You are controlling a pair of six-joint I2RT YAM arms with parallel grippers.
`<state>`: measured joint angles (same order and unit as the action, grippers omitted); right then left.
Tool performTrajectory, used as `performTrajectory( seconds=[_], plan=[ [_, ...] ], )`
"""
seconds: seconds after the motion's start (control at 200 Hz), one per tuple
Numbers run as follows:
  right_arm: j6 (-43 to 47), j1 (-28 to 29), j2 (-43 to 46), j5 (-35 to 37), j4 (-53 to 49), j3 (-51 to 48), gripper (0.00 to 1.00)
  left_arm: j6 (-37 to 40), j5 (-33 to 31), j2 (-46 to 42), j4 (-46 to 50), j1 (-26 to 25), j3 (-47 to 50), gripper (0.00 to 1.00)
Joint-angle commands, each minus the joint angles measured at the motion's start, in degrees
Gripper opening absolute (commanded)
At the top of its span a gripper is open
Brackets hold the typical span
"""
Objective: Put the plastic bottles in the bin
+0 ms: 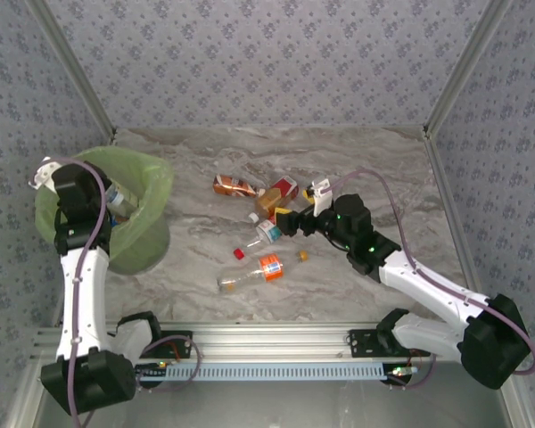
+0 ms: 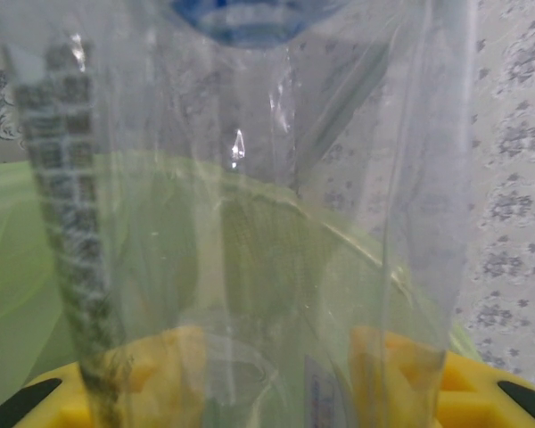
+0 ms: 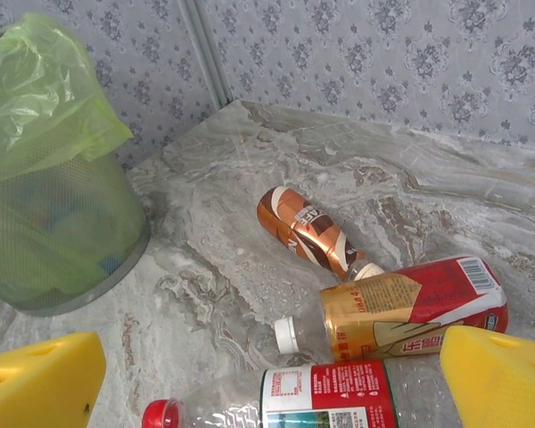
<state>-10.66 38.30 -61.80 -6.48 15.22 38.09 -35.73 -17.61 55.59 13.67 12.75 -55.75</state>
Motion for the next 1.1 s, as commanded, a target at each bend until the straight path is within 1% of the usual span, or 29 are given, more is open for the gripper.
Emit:
performTrajectory(
  seconds=[0.0,0.07,0.145,0.23,0.29,0.345,0.43,0.555,0.715,0.939,1.004,1.094],
  plan=[
    [1.2,0.5,1.5,0.0,-1.0,1.6,0.99,2.1,-0.7,2.5,-2.3,0.5,-2.2,0.45],
    [1.4,0.7,1.7,0.1,-1.1,1.5,0.99,3.0,0.9,4.2,-3.0,0.4,-2.5,0.49],
    [1.7,0.8,1.8,0.1,-1.3,1.6,0.99,3.1,0.7,5.9,-2.2,0.5,-3.5,0.56],
    [1.9,0.8,1.9,0.4,-1.7,1.7,0.99,2.1,-0.2,7.0,-0.1,0.5,-5.1,0.72],
    [1.9,0.9,1.9,0.8,-1.9,1.6,0.99,2.0,0.7,7.2,0.1,0.6,-5.6,0.83],
    [1.7,1.0,1.9,1.2,-2.0,1.5,0.99,1.7,1.9,7.0,0.3,0.5,-5.9,0.90],
    [1.3,1.0,1.8,2.4,-2.2,1.2,0.99,1.6,4.6,6.6,0.7,0.5,-6.4,0.96],
    [0.7,1.0,1.5,5.0,-2.9,1.3,0.99,1.3,7.7,5.7,2.2,0.5,-7.4,0.99],
    [-1.6,0.8,0.6,9.0,-4.1,1.6,0.99,1.3,11.0,3.8,3.1,0.5,-7.8,0.99],
    [-5.1,0.5,-1.1,14.9,-5.5,1.9,0.99,1.0,19.0,2.8,4.9,0.4,-9.5,0.99],
    [-5.9,0.4,-1.6,16.1,-6.0,2.2,0.99,0.7,20.9,2.6,5.1,-0.2,-9.8,0.99],
    [-7.4,0.3,-2.5,18.8,-7.4,2.9,0.99,1.5,21.7,2.5,5.5,-2.8,-10.5,0.99]
  ],
)
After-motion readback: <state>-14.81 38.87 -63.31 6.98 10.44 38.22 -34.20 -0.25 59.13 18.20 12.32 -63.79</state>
